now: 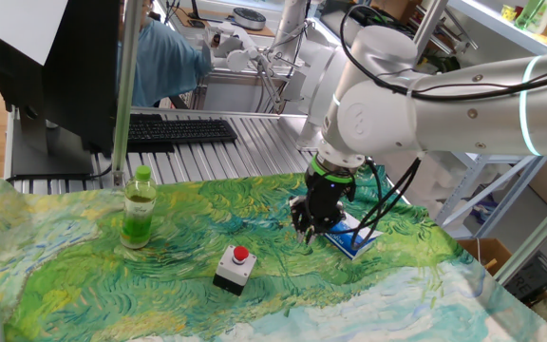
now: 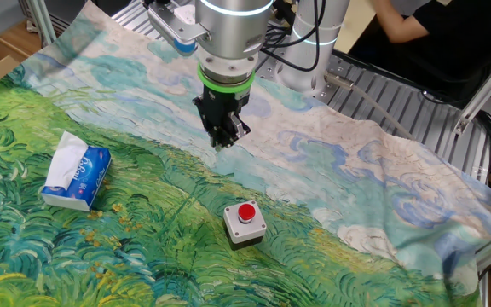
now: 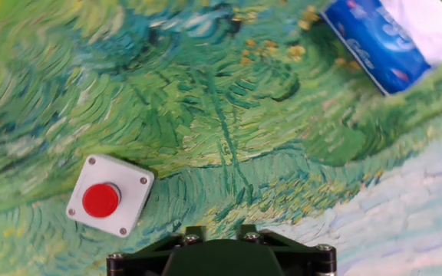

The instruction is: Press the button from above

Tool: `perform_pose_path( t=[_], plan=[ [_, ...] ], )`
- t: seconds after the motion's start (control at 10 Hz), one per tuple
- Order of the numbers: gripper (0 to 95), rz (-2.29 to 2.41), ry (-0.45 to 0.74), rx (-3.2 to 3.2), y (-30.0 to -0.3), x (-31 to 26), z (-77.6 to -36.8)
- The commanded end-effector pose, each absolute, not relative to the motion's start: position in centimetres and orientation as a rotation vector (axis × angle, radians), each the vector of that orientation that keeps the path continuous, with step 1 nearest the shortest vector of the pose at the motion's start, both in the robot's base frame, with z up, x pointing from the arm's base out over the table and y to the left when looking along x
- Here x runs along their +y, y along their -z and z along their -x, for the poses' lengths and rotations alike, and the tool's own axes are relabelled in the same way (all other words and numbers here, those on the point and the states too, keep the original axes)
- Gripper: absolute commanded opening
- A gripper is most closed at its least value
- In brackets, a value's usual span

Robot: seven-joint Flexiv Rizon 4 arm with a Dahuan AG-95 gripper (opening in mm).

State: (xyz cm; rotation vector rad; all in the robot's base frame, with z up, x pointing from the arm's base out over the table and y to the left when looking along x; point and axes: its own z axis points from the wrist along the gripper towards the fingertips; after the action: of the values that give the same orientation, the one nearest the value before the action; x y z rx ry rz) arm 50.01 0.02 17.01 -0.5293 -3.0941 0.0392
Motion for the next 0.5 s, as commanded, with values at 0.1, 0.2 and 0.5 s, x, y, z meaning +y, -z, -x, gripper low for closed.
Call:
perform_pose_path(
  t=[0.1,0.2,0.5],
  plan=[
    [0.0,0.537,-0.039,-3.094,-17.00,0.00,-50.00],
    [0.0,0.537,-0.039,-3.094,-17.00,0.00,-50.00],
    [0.0,0.577,-0.038,-3.089,-16.95,0.15,-50.01]
  ],
)
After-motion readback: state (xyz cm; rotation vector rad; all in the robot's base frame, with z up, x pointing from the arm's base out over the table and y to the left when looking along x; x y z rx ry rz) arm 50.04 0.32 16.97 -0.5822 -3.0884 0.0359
